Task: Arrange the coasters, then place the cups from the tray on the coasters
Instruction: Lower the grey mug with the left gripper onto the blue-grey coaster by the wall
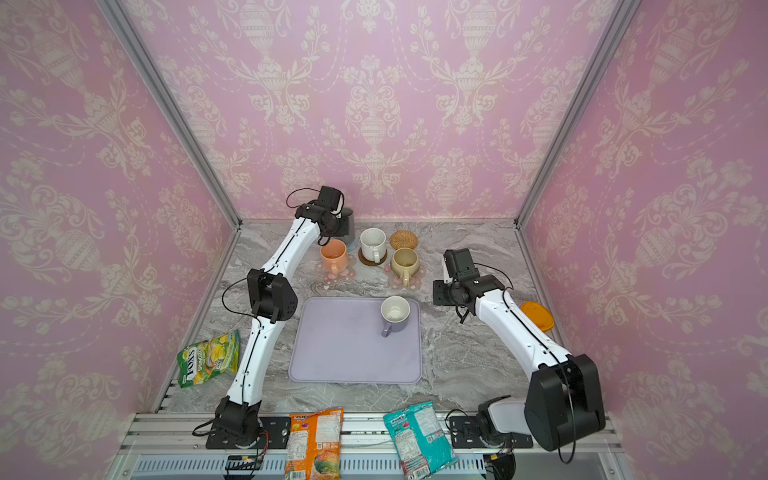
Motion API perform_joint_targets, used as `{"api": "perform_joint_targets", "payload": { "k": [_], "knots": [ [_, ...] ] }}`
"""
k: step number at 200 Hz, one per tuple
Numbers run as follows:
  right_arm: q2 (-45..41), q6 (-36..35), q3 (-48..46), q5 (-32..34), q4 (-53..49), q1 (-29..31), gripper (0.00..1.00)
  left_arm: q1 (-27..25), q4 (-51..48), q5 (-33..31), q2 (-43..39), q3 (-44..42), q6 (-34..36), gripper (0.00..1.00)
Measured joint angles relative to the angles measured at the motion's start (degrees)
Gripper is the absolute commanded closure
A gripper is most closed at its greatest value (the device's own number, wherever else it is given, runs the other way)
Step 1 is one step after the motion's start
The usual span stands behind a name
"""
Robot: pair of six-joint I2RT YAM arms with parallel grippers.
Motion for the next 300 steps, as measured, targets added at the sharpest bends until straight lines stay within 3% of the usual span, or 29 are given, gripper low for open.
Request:
{"api": "perform_joint_targets", "payload": {
  "k": [72,300],
  "knots": [
    [-0.31,0.04,-0.74,-0.42,0.22,0.0,0.5,-0.04,1.86,-2.8,-3.76,-7.96,1.01,0.96],
    [1.95,1.11,-0.87,-0.87,1.16,0.0,0.5,0.07,4.31,-5.53,-1.84,-8.09,2.14,0.92]
  ]
}}
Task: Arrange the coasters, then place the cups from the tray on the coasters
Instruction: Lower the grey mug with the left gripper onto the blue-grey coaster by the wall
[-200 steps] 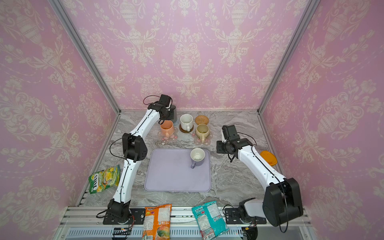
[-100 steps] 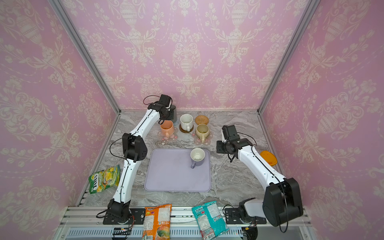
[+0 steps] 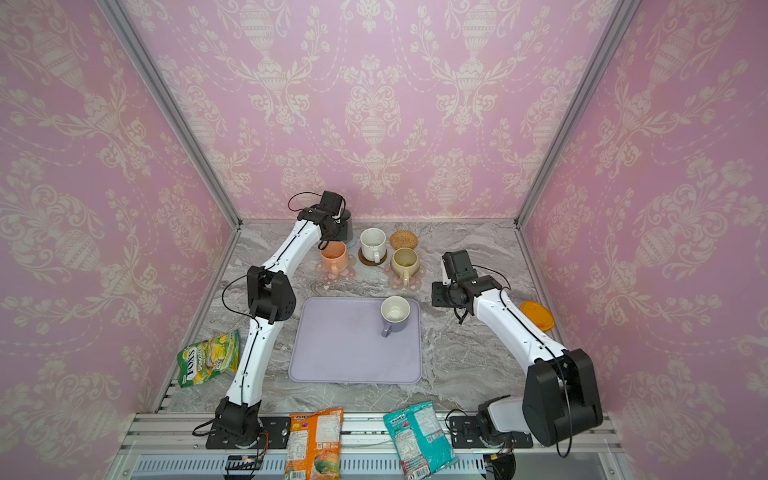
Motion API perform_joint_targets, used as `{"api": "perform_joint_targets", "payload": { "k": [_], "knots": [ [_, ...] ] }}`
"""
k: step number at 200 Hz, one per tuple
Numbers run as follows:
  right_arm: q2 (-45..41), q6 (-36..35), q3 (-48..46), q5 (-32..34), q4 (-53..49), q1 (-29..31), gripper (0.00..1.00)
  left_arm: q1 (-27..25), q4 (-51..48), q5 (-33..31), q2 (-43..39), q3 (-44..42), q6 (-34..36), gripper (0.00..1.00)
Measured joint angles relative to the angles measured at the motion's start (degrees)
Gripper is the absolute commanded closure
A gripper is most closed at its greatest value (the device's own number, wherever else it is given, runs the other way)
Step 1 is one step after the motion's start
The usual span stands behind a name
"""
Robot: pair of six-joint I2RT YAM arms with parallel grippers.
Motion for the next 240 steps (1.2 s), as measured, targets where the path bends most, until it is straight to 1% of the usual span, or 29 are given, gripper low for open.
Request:
{"api": "perform_joint_targets", "payload": {
  "k": [56,94,130,200,240],
  "knots": [
    [0.46,0.17,0.02,-0.02,0.11,0.0,0.5,0.0,0.79,-0.44,0.31,-0.09,-0.63,0.9],
    [0.46,0.39,0.02,-0.68,0.13,0.0,0.5,0.0,3.58,-0.87,-0.42,-2.6,-1.84,0.89],
    [0.46,0.52,0.02,-1.25,0.11,0.0,0.5,0.0,4.24,-0.87,-0.42,-2.86,-3.19,0.81],
    [-0.39,1.75,0.02,-1.42,0.11,0.0,0.49,-0.07,4.09,-0.63,-1.14,-3.56,-4.83,0.62],
    [-1.75,1.95,0.0,-1.44,0.0,0.0,0.5,-0.07,1.79,-0.33,-2.19,-3.61,-4.92,0.6]
  ]
}}
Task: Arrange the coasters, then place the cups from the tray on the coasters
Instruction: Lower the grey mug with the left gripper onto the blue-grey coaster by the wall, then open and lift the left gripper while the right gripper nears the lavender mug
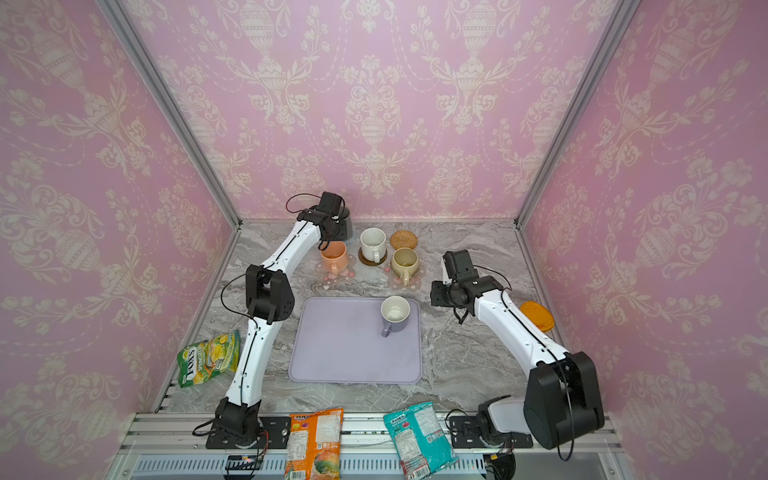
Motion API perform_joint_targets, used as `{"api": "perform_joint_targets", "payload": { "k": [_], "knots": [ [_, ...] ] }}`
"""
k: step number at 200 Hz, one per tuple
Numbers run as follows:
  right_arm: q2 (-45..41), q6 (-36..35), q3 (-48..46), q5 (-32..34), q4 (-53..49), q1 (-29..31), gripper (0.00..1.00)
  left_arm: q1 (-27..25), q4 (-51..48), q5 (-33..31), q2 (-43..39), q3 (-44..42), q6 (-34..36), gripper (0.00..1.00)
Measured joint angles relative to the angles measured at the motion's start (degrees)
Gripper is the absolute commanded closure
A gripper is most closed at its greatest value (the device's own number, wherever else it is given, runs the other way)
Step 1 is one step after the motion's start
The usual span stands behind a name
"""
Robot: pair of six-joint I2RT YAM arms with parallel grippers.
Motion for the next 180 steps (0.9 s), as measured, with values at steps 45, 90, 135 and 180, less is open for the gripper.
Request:
{"api": "perform_joint_targets", "payload": {
  "k": [45,90,135,180],
  "knots": [
    [-2.54,1.01,0.0,-0.04,-0.15,0.0,0.5,-0.17,-2.97,2.38,-4.7,0.0,-0.17,0.56],
    [-3.87,2.43,-0.02,0.15,-1.11,0.92,0.5,-1.46,-5.05,2.34,-15.87,-5.2,-0.15,0.55],
    [-7.26,3.89,-0.02,2.16,-3.45,6.99,0.51,-1.9,-2.34,0.57,-31.95,-25.75,-0.17,0.55],
    [-9.81,6.36,0.0,5.6,-5.55,14.12,0.51,-1.9,4.92,-0.39,-50.25,-52.87,-1.18,0.54]
  ]
}}
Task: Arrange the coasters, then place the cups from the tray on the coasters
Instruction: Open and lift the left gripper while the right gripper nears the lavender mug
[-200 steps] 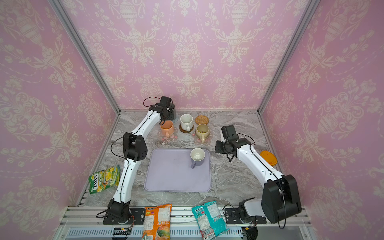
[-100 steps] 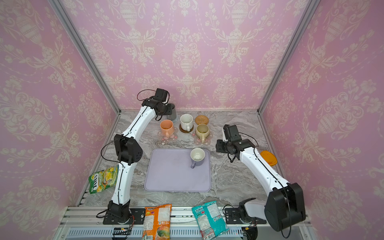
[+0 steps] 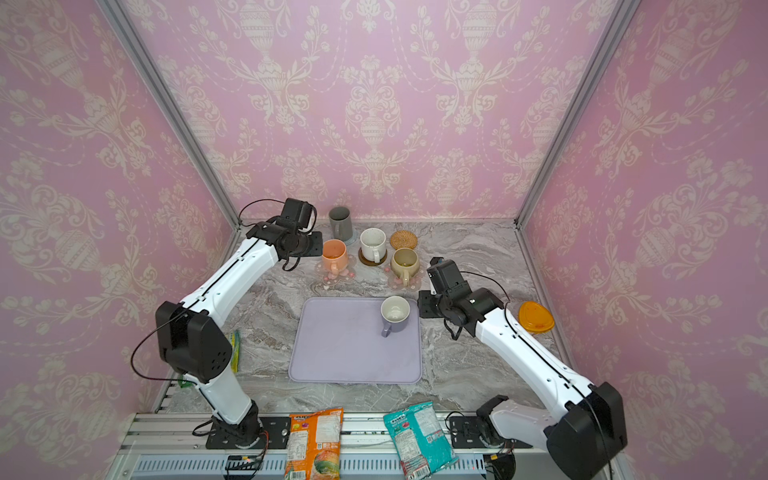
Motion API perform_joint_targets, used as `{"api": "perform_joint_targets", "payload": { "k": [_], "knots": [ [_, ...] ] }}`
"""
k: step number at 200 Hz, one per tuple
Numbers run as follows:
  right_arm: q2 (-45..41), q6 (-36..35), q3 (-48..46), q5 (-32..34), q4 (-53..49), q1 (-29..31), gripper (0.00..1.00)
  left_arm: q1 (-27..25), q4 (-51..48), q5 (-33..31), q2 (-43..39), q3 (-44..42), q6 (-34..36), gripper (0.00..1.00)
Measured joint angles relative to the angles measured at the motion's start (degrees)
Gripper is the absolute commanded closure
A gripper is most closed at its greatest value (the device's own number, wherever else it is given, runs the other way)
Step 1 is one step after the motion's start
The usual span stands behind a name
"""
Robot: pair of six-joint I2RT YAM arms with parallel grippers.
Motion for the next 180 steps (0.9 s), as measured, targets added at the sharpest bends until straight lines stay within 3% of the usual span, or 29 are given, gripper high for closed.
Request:
{"api": "perform_joint_targets", "payload": {
  "k": [67,126,180],
  "knots": [
    [-5.7,7.1,-4.13,5.66,-0.81,11.93,0.52,-0.48,3.98,-1.49,-19.1,-19.17,-1.46,0.54],
    [-4.0,12.13,-6.75,9.14,-0.55,20.35,0.53,-4.09,3.15,-3.21,-26.38,-30.73,-4.0,0.54],
    [-0.17,14.91,-7.96,10.19,2.01,25.44,0.58,-6.14,3.3,-4.09,-31.28,-35.52,-7.48,0.54]
  ]
}}
